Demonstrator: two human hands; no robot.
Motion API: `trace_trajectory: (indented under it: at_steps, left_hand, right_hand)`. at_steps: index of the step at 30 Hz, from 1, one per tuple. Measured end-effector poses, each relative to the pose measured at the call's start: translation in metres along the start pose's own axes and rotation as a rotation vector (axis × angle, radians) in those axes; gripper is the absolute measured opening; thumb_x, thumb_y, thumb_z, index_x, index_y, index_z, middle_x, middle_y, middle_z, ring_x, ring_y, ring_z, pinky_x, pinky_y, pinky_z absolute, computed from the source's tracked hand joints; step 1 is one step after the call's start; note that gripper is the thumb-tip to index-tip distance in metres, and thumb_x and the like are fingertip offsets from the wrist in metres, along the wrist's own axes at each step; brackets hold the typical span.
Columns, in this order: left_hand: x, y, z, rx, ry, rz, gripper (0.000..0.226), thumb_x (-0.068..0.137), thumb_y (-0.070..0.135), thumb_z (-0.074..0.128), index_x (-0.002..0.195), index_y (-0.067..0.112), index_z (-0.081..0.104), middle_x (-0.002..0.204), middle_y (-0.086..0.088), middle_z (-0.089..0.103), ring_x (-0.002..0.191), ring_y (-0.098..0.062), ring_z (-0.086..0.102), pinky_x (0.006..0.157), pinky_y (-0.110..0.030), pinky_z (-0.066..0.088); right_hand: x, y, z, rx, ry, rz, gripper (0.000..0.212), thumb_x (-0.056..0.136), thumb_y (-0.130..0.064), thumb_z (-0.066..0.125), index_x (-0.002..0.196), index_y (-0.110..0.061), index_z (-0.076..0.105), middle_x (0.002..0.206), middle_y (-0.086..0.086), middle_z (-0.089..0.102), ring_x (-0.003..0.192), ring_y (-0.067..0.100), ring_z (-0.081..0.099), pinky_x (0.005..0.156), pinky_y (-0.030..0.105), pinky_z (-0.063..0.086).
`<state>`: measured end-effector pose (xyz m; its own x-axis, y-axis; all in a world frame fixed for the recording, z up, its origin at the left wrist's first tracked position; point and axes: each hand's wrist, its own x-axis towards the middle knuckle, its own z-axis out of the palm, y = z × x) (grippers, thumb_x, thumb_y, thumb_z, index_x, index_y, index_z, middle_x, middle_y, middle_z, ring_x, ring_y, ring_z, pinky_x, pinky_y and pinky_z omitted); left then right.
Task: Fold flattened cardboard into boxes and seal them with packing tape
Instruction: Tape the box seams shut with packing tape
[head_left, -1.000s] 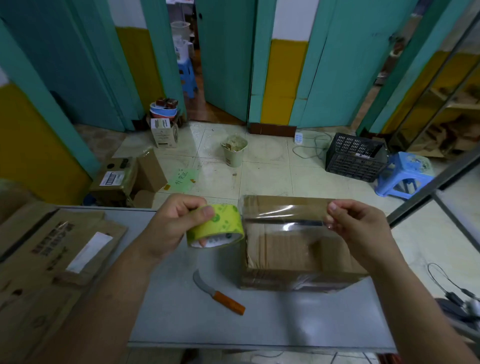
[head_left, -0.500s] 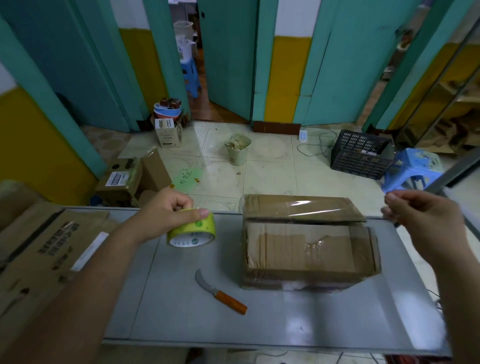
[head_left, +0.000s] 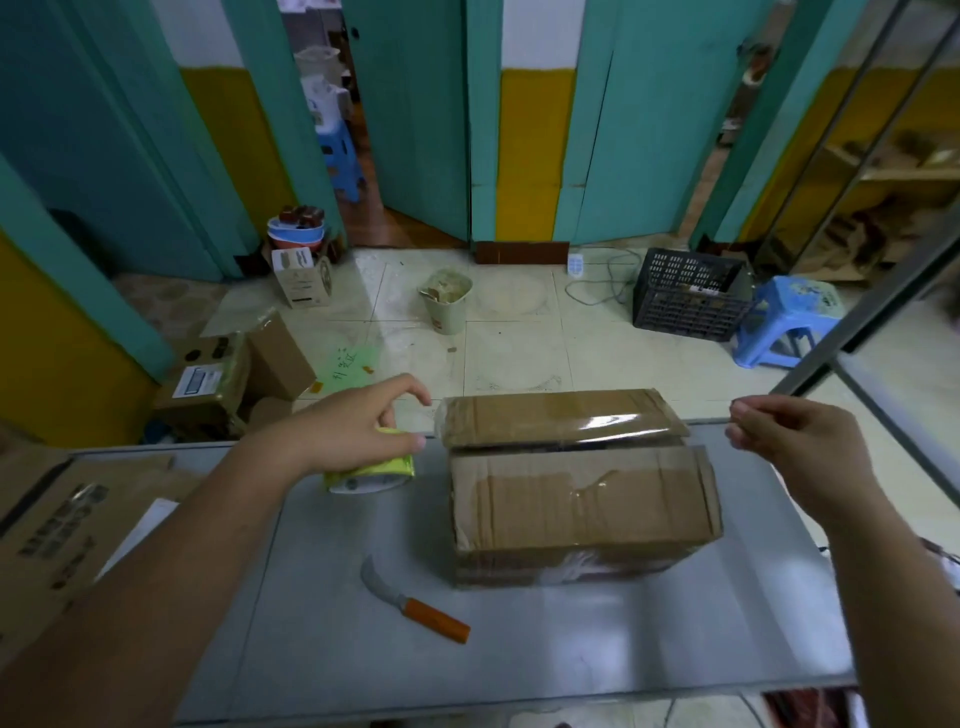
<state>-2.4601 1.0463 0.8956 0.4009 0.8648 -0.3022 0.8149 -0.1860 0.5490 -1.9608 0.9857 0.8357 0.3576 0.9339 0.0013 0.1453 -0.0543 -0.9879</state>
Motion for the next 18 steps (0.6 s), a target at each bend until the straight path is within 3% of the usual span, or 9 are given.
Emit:
trace_trajectory:
  at_steps: [3, 5, 7, 9, 12, 14, 18]
  left_hand:
    - [0.006, 0.019, -0.001, 0.066, -0.186, 0.065, 0.032, 0.105, 0.051, 0.056, 0.134, 0.064, 0.050, 0.116, 0.013, 0.061, 0.099, -0.010, 0.063, 0.076, -0.028, 0.046]
    - [0.018, 0.028, 0.003, 0.085, -0.318, 0.072, 0.038, 0.110, 0.044, 0.051, 0.148, 0.051, 0.049, 0.142, 0.013, 0.057, 0.122, -0.010, 0.057, 0.092, -0.029, 0.045]
    - [0.029, 0.034, 0.005, 0.119, -0.401, 0.063, 0.039, 0.113, 0.035, 0.049, 0.152, 0.038, 0.052, 0.155, 0.012, 0.049, 0.137, -0.010, 0.048, 0.102, -0.026, 0.038]
    - [0.038, 0.033, 0.008, 0.129, -0.445, 0.056, 0.038, 0.113, 0.031, 0.048, 0.151, 0.034, 0.053, 0.153, 0.013, 0.048, 0.137, -0.007, 0.046, 0.102, -0.017, 0.037]
    - [0.049, 0.025, 0.010, 0.112, -0.491, 0.060, 0.034, 0.113, 0.027, 0.049, 0.146, 0.036, 0.054, 0.139, 0.023, 0.050, 0.119, 0.009, 0.049, 0.082, 0.006, 0.034]
    - [0.054, 0.026, 0.011, 0.099, -0.527, 0.069, 0.033, 0.113, 0.025, 0.050, 0.142, 0.039, 0.056, 0.140, 0.022, 0.052, 0.124, 0.003, 0.052, 0.091, -0.002, 0.038]
    - [0.057, 0.034, 0.003, 0.036, -0.566, 0.071, 0.031, 0.112, 0.025, 0.054, 0.135, 0.044, 0.052, 0.142, -0.006, 0.054, 0.121, -0.022, 0.058, 0.104, -0.034, 0.047]
  right_hand:
    - [0.004, 0.003, -0.017, 0.007, 0.020, 0.024, 0.046, 0.071, -0.045, 0.094, 0.104, -0.015, 0.081, 0.089, 0.017, 0.079, 0.081, 0.028, 0.079, 0.079, 0.030, 0.062]
    - [0.008, 0.006, -0.027, 0.004, 0.006, 0.037, 0.056, 0.067, -0.053, 0.095, 0.106, -0.015, 0.081, 0.091, 0.017, 0.079, 0.083, 0.029, 0.078, 0.083, 0.035, 0.063]
    - [0.013, 0.008, -0.032, -0.028, -0.020, 0.039, 0.056, 0.069, -0.054, 0.094, 0.107, -0.016, 0.081, 0.090, 0.018, 0.079, 0.083, 0.030, 0.078, 0.084, 0.038, 0.063]
    - [0.017, 0.009, -0.033, -0.059, -0.044, 0.029, 0.053, 0.071, -0.054, 0.093, 0.106, -0.016, 0.081, 0.088, 0.017, 0.078, 0.082, 0.030, 0.078, 0.083, 0.038, 0.063]
    - [0.022, 0.007, -0.029, -0.054, -0.044, 0.012, 0.051, 0.071, -0.053, 0.093, 0.104, -0.016, 0.082, 0.088, 0.017, 0.078, 0.080, 0.028, 0.078, 0.079, 0.033, 0.063]
    - [0.024, 0.004, -0.027, -0.058, -0.028, 0.011, 0.042, 0.075, -0.045, 0.092, 0.102, -0.015, 0.082, 0.087, 0.018, 0.078, 0.079, 0.027, 0.078, 0.079, 0.033, 0.063]
    - [0.027, -0.002, -0.025, -0.046, -0.035, 0.020, 0.012, 0.086, -0.019, 0.085, 0.097, -0.014, 0.082, 0.084, 0.020, 0.077, 0.076, 0.027, 0.076, 0.080, 0.035, 0.064]
